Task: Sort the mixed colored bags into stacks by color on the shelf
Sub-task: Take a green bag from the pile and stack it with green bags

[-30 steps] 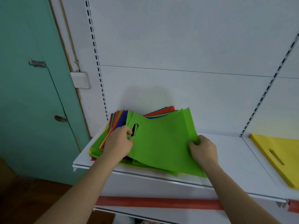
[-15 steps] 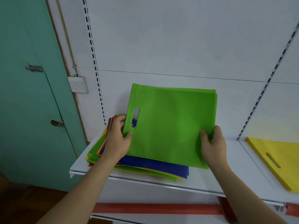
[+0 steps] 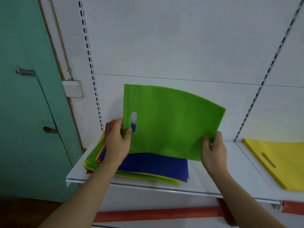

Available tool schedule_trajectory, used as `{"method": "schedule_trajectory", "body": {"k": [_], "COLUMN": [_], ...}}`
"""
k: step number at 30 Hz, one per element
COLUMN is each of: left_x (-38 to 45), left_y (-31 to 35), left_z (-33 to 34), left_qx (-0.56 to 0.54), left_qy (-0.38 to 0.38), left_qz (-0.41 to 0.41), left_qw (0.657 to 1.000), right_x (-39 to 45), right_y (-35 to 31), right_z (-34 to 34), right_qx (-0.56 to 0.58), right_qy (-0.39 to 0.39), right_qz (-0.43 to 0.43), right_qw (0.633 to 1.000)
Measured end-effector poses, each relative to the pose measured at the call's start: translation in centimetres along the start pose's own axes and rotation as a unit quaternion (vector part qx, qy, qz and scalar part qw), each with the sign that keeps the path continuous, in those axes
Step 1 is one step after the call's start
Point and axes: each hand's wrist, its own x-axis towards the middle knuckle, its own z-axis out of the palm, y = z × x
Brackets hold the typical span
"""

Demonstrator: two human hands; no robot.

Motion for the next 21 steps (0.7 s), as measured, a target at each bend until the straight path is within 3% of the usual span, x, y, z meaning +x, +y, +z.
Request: {"method": "schedule_trajectory", "body": {"k": [5,11,16,21], "left_x": [0.1,-0.9,-4.1,-8.2], "left_y": [0.8,3.0,6.3,11.4], "left_z": [1.0,4.6,9.9,15.0], "left_qx": [-0.001,-0.069,-0.086,-0.108], "left_qy": [0.003,-0.014,-0.067,-0.09], "left_qz": [0.009,-0.012,-0.022,-0.021], "left_qw": [1.0,0.997,0.994,0.99], "right_x": [-0.2,-1.5,-3.9,-5.6], "right_y": [0.2,1.1,3.6,6.7], "right_z": [-1.9,-6.5,-13.3,-21.3], "right_qx": [-0.037,-0.046,-0.081,-0.163], "right_qy": [0.019,0.108,0.184,0.192], "right_qz": [-0.004,-0.012,0.008,0.014], "right_qw": [0.999,0.993,0.98,0.968]}}
